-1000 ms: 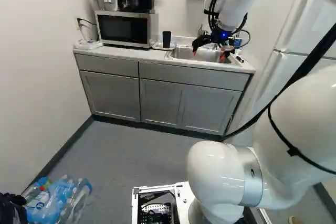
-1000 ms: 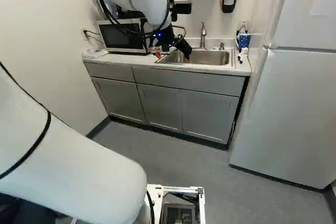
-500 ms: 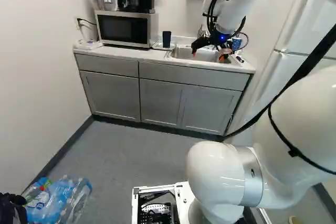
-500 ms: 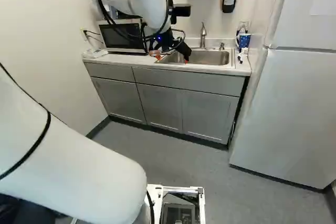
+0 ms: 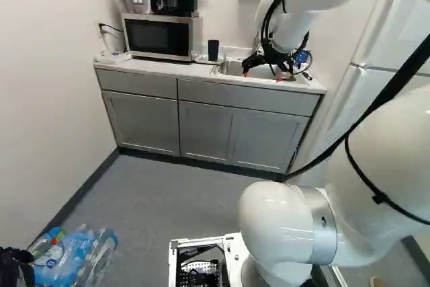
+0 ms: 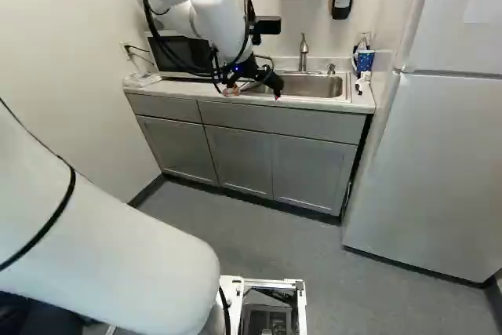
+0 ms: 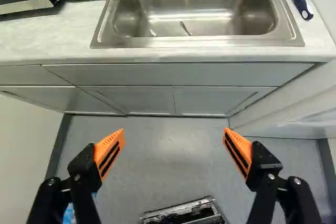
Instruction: Rinse the cup and place it in the tray
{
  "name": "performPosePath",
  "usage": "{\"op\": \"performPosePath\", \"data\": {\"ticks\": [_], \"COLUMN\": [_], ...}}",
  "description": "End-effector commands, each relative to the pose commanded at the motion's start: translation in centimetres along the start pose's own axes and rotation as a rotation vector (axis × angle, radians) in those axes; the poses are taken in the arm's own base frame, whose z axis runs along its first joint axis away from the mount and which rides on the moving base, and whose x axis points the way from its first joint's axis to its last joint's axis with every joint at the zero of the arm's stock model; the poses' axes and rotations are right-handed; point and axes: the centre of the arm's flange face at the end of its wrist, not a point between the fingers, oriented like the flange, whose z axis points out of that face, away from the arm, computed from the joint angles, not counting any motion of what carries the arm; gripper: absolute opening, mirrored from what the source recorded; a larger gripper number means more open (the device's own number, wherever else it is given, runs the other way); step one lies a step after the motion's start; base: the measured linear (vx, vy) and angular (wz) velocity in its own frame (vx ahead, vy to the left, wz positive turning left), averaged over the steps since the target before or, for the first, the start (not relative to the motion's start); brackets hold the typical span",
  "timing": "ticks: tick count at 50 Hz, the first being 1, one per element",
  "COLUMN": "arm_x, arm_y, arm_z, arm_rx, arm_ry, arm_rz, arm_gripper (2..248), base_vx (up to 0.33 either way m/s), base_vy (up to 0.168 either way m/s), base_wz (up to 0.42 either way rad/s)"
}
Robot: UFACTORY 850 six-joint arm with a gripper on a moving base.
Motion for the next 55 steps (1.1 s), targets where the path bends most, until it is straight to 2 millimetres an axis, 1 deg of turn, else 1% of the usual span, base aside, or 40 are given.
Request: {"op": "performPosePath", "data": {"ticks": [15, 29, 43, 55], "arm_x": [-2.1, -4.6, -7.7, -11.0], "arm_y": [-0.6, -1.3, -2.1, -2.8], "arm_z": [1.7, 3.4, 5.1, 6.4], "arm_rx": [0.003, 0.009, 0.020, 0.036], "arm_ry": [0.047, 0.101, 0.164, 0.226], "arm_rz": [-0.017, -0.037, -0.060, -0.083], "arm_gripper": [247, 247, 247, 247], "base_vx": [0.000, 0.000, 0.000, 0.000], "base_vy": [0.000, 0.000, 0.000, 0.000], "base_wz": [0.000, 0.000, 0.000, 0.000]}}
